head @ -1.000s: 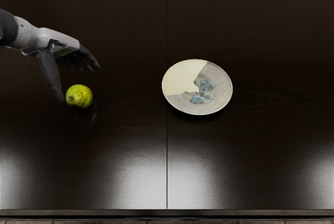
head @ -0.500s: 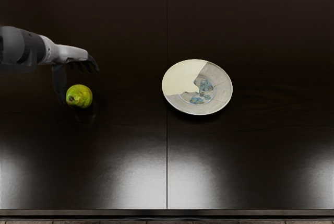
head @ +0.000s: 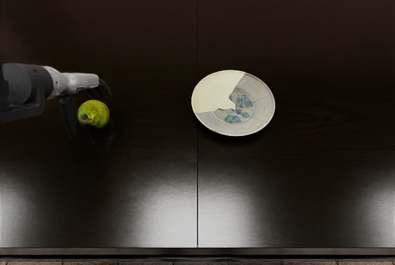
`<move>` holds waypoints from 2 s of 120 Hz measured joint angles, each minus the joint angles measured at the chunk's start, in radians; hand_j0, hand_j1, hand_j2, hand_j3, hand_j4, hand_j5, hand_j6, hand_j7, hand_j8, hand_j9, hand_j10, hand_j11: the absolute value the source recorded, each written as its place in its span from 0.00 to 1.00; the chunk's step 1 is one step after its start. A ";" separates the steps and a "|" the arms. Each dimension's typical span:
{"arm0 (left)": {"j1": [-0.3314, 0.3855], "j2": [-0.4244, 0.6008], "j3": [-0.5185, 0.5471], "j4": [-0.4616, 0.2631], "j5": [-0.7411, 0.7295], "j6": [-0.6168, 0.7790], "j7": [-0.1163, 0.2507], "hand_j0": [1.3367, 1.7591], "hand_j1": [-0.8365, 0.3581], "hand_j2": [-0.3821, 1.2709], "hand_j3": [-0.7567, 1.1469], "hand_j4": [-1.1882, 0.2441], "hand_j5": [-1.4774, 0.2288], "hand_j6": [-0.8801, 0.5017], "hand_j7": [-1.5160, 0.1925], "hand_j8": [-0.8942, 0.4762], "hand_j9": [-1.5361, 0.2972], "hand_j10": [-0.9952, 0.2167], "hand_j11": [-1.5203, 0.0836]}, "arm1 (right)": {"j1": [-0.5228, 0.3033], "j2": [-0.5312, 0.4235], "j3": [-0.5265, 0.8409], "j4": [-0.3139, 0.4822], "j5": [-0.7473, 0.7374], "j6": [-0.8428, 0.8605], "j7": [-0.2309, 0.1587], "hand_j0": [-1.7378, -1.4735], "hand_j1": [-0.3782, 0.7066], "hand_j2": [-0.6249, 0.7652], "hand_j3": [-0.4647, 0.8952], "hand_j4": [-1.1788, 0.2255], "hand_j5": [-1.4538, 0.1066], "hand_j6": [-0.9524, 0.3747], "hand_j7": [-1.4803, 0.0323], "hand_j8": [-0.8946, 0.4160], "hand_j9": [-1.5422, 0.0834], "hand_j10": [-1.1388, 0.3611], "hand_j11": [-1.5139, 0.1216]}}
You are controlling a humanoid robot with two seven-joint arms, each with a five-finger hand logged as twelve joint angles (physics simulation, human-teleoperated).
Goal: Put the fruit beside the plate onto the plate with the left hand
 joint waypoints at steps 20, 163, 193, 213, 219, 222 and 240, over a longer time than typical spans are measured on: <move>0.027 -0.043 0.034 0.022 0.043 0.056 0.000 0.76 0.75 0.26 0.40 0.66 0.68 0.46 0.70 0.47 0.66 0.62 0.75 | 0.000 0.000 0.000 -0.001 0.000 0.000 0.002 0.30 0.06 0.45 0.34 0.82 0.91 0.70 0.95 0.66 0.93 0.74 0.90; 0.109 -0.198 0.049 0.177 0.160 0.107 0.000 0.76 0.75 0.26 0.40 0.65 0.68 0.45 0.70 0.47 0.66 0.61 0.75 | -0.004 0.000 0.001 -0.003 0.002 0.000 0.003 0.30 0.06 0.45 0.34 0.82 0.91 0.70 0.95 0.66 0.93 0.74 0.90; 0.140 -0.225 0.049 0.216 0.205 0.113 0.000 0.76 0.73 0.27 0.40 0.65 0.67 0.45 0.69 0.46 0.66 0.61 0.74 | -0.007 0.000 0.002 -0.003 0.002 0.000 0.004 0.30 0.06 0.45 0.34 0.82 0.91 0.70 0.95 0.66 0.93 0.74 0.90; 0.147 -0.226 0.049 0.226 0.231 0.129 0.000 0.76 0.73 0.27 0.40 0.65 0.67 0.45 0.69 0.46 0.66 0.61 0.74 | -0.008 0.000 0.002 -0.003 0.002 0.000 0.004 0.30 0.06 0.45 0.34 0.82 0.91 0.70 0.95 0.66 0.93 0.74 0.90; 0.147 -0.226 0.049 0.228 0.234 0.130 0.000 0.76 0.73 0.27 0.40 0.65 0.67 0.45 0.69 0.46 0.66 0.61 0.74 | -0.008 0.000 0.002 -0.003 0.002 0.000 0.004 0.30 0.06 0.45 0.34 0.82 0.91 0.70 0.95 0.66 0.93 0.74 0.90; 0.147 -0.226 0.049 0.228 0.235 0.131 0.000 0.76 0.73 0.27 0.40 0.65 0.67 0.45 0.69 0.46 0.66 0.61 0.74 | -0.008 0.000 0.002 -0.003 0.002 0.000 0.004 0.30 0.06 0.45 0.34 0.82 0.91 0.70 0.95 0.66 0.93 0.74 0.90; 0.157 -0.239 0.050 0.229 0.238 0.132 0.000 0.76 0.73 0.27 0.40 0.65 0.67 0.45 0.69 0.46 0.65 0.61 0.74 | -0.008 0.000 0.002 -0.003 0.002 0.000 0.004 0.30 0.06 0.45 0.34 0.82 0.91 0.70 0.95 0.66 0.93 0.74 0.90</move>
